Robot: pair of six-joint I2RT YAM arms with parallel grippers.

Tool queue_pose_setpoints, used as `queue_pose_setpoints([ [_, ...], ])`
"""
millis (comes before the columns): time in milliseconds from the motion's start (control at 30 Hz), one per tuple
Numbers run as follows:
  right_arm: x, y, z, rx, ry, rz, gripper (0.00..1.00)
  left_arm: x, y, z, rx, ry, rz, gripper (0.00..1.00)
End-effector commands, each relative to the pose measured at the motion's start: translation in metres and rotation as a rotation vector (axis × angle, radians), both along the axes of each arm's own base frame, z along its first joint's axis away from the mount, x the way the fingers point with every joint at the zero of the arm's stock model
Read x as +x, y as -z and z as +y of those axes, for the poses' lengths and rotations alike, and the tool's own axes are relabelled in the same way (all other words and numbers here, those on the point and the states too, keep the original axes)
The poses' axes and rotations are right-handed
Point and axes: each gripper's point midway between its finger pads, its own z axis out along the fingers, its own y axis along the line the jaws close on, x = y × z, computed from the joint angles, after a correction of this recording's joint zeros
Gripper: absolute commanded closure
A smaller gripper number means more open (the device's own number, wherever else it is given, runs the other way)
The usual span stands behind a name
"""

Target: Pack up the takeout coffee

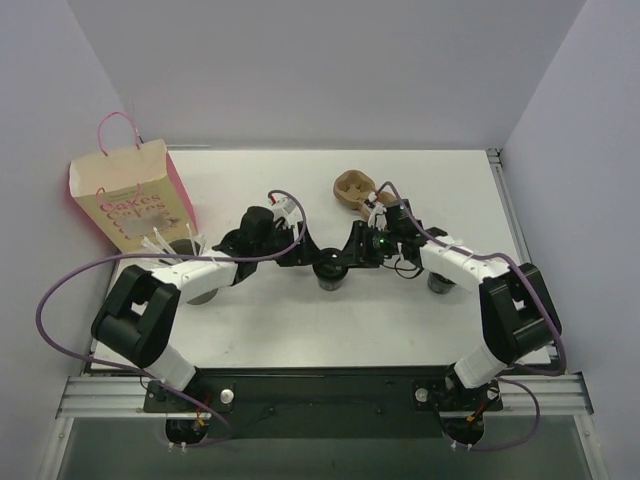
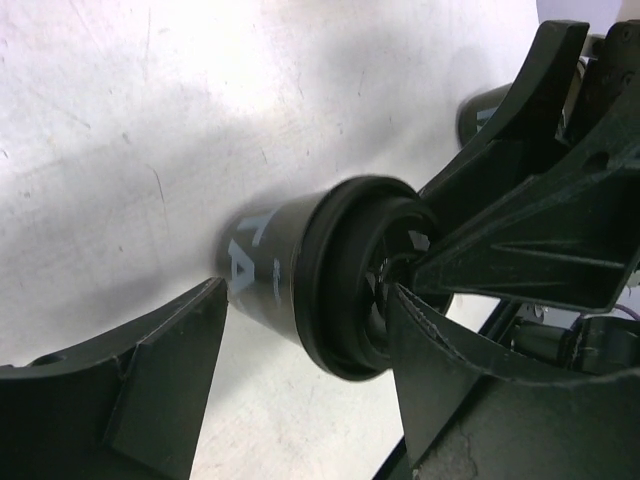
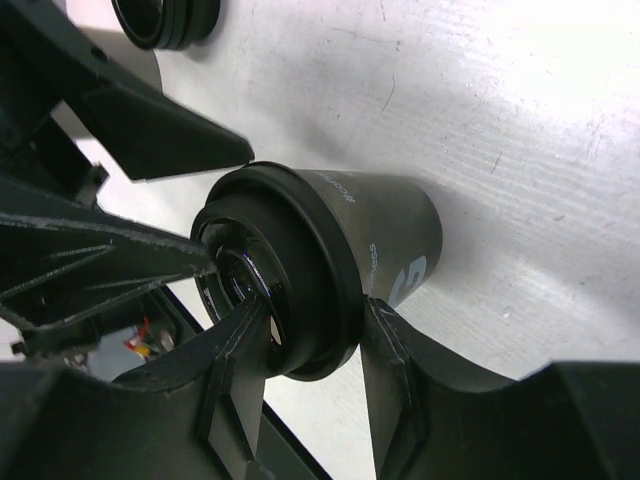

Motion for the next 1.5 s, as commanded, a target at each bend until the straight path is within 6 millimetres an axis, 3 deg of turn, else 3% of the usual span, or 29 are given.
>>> queue_pose_setpoints([
  [0,-0.009,0.017,-0.006,-0.017,0.145,0.065,0.72,-0.005,-0.019,-0.002,-0.102,-0.029,-0.008,0.26],
  [333,-0.009,0.008,0.003,0.048,0.201,0.054,0.72,-0.010,0.004,-0.008,-0.127,-0.009,0.040,0.29],
  [600,-0.010,-0.006,-0.001,0.056,0.214,0.031,0.70,-0.011,0.050,0.009,-0.008,-0.067,0.092,0.45],
  [833,-0.007,-0.030,-0.001,0.062,0.157,0.013,0.60,-0.018,0.080,0.022,0.104,-0.055,0.125,0.48],
  [1167,0.004,-0.042,-0.019,0.090,0.169,-0.006,0.52,-0.024,0.091,0.025,0.153,-0.030,0.127,0.48],
  [1300,0.009,-0.056,-0.025,0.128,0.157,-0.025,0.56,-0.025,0.095,0.026,0.171,-0.028,0.128,0.48],
  [1467,0.023,-0.059,-0.031,0.143,0.146,-0.030,0.64,-0.027,0.100,0.027,0.177,-0.029,0.136,0.48],
])
